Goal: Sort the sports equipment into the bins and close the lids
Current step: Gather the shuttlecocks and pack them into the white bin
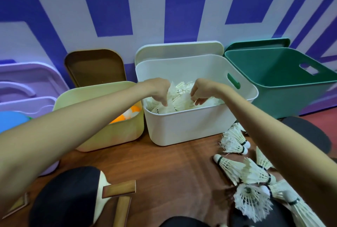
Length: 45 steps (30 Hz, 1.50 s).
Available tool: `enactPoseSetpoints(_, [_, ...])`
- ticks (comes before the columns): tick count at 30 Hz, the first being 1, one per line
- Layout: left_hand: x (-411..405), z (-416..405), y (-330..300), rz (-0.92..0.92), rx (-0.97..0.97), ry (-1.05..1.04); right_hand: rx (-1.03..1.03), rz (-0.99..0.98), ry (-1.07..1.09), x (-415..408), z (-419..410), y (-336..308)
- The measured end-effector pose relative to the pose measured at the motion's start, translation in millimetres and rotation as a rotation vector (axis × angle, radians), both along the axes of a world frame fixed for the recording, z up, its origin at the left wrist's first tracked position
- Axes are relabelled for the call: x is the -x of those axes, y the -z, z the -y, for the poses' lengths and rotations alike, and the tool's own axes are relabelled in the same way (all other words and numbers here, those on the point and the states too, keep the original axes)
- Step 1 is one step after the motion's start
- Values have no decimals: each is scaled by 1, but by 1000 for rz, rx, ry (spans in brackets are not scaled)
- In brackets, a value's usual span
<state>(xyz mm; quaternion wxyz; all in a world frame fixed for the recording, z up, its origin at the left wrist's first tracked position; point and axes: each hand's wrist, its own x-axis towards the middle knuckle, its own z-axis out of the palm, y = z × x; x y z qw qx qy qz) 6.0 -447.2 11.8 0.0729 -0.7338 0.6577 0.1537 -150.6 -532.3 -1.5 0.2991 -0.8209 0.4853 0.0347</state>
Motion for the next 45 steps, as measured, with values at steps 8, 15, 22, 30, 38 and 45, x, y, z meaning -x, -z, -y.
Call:
enactPoseSetpoints(8, [6,-44,-27,-36,278,-25,367,-2,12,21,-33,-21])
enactPoseSetpoints(15, [42,-111,-21,-315,794,-35,638,292,-98,67,-113,-26])
enactPoseSetpoints(22, [96,-181,26,-538,802,12,644,408,-1,149,-196,5])
enactPoseSetpoints(30, [151,-236,87,-612,396,315,489,388,179,226,-282,46])
enactPoseSetpoints(38, [192,-252,117,-574,279,398,449,377,434,246,-339,92])
enactPoseSetpoints(45, [210,-250,126,-562,251,426,358,369,602,245,-354,114])
